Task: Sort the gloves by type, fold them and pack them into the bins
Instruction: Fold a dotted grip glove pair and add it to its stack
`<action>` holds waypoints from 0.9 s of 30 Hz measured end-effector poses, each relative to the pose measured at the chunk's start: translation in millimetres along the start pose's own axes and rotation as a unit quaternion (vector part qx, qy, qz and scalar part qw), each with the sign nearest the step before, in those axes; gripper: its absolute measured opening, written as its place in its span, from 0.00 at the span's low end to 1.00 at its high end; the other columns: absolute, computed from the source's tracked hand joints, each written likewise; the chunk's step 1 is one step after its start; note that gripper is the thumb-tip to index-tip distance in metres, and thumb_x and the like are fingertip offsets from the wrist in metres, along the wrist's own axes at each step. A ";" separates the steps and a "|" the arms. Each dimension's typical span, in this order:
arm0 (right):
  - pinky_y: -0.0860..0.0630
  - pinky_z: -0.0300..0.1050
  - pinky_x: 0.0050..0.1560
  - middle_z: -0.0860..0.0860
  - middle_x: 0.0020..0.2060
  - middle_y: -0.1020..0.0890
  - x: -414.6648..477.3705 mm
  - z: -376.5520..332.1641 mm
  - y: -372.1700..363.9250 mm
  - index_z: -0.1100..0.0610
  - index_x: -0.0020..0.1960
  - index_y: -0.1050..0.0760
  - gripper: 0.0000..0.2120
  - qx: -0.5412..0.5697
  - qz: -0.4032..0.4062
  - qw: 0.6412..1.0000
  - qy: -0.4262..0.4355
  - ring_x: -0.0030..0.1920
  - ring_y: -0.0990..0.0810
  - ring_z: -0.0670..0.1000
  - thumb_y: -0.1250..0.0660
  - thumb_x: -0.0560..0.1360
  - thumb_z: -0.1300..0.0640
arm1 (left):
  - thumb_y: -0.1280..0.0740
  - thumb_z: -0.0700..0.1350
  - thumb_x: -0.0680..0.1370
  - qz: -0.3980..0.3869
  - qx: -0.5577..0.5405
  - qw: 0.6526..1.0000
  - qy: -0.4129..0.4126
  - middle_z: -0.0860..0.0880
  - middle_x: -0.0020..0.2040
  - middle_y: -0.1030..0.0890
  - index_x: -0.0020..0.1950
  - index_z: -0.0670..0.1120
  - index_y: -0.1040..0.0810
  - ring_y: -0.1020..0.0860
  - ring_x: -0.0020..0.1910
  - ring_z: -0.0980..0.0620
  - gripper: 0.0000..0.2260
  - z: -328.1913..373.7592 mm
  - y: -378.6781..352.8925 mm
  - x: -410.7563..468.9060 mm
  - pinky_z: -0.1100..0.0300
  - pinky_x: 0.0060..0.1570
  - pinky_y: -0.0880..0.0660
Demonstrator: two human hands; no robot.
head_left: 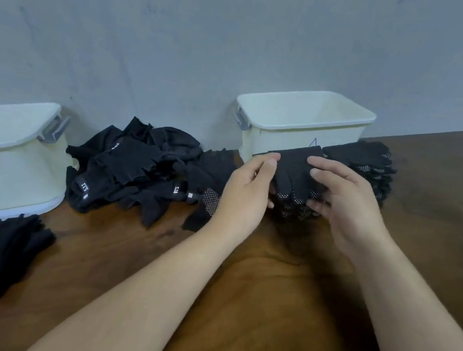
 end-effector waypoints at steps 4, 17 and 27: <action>0.18 0.45 0.51 0.60 0.61 0.15 11.3 7.0 9.0 0.53 0.58 0.13 0.11 -0.001 0.016 1.000 -0.003 0.51 0.18 0.53 0.27 0.79 0.63 | 0.41 0.53 0.88 -0.009 0.023 1.000 0.012 0.53 0.65 0.17 0.74 0.53 0.21 0.17 0.52 0.55 0.17 -9.9 -11.7 18.2 0.63 0.38 0.21; 0.17 0.40 0.52 0.44 0.48 0.13 18.3 16.2 8.6 0.49 0.62 0.14 0.11 -0.120 0.107 0.986 0.045 0.41 0.16 0.42 0.26 0.80 0.57 | 0.50 0.63 0.87 -0.047 0.117 0.989 0.079 0.49 0.39 0.15 0.69 0.61 0.23 0.17 0.36 0.54 0.19 -23.3 -13.1 18.7 0.60 0.40 0.27; 0.21 0.45 0.61 0.50 0.55 0.13 4.3 9.0 4.6 0.51 0.67 0.17 0.15 -0.426 0.123 0.884 0.149 0.55 0.15 0.52 0.31 0.83 0.51 | 0.44 0.62 0.85 -0.094 0.211 0.972 0.042 0.51 0.80 0.30 0.83 0.58 0.36 0.28 0.76 0.46 0.26 -43.1 -22.7 18.5 0.42 0.75 0.30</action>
Point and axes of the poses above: each hand's wrist, its own x-axis towards the middle knuckle, its own y-axis out of the back of the hand, z = x × y, the point moved 4 cm from there along x, towards the middle knuckle
